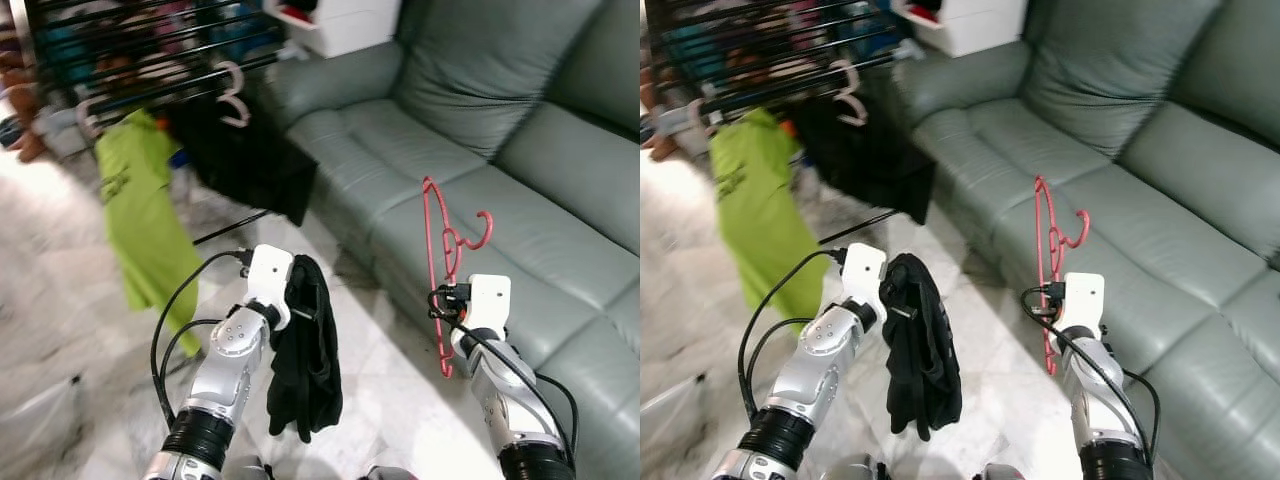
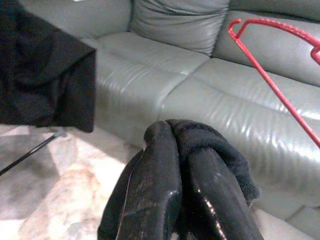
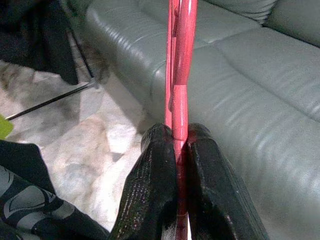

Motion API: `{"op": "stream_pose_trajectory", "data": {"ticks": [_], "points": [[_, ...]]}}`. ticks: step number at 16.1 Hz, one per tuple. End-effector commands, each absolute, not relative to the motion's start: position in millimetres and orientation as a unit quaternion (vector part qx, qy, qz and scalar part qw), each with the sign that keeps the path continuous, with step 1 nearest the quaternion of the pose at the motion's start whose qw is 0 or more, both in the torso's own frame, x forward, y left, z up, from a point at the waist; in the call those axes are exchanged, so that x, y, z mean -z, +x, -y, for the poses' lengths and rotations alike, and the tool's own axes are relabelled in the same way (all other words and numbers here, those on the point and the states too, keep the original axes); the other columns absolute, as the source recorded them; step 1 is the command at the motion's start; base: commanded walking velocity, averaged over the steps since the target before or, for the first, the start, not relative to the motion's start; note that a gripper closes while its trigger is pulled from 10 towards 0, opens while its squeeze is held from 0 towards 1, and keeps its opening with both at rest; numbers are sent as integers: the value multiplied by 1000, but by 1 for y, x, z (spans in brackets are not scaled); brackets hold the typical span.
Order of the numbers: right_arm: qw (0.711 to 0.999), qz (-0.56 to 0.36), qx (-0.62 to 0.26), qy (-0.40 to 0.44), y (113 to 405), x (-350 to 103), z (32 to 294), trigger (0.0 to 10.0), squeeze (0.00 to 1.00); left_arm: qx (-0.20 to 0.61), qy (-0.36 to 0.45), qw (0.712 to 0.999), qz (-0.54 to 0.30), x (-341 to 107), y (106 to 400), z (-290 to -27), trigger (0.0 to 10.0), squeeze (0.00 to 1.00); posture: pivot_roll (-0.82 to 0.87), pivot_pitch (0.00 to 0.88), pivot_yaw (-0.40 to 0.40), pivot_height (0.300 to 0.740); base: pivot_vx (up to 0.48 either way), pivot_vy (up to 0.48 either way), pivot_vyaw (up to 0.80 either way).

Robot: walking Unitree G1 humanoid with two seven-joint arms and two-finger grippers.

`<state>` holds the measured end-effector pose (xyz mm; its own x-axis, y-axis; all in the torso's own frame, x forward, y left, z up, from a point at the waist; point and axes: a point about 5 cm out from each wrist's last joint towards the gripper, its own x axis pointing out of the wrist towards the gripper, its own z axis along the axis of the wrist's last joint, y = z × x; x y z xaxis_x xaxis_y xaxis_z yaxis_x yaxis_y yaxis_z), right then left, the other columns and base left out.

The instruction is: Hang hanger

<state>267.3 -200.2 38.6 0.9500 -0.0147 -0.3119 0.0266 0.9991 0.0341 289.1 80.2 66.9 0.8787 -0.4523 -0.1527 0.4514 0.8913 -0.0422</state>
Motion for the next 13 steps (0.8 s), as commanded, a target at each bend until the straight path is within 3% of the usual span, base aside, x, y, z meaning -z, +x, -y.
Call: {"op": "stream_pose_trajectory", "data": {"ticks": [1, 7, 13], "points": [[989, -148, 10, 17, 272, -45, 198, 10000, 0, 237, -5, 971, -46, -82, 294, -80, 10000, 0, -44, 0, 34, 740, 319, 0, -800], [989, -146, -23, 12, 273, -45, 178, 10000, 0, 232, 1, 972, -45, -82, 292, -88, 10000, 0, -25, 0, 34, 740, 328, 0, -684], [989, -147, -18, 11, 270, -43, 183, 10000, 0, 214, 5, 975, -58, -78, 290, -93, 10000, 0, -23, 0, 19, 740, 47, 0, 0]]}}
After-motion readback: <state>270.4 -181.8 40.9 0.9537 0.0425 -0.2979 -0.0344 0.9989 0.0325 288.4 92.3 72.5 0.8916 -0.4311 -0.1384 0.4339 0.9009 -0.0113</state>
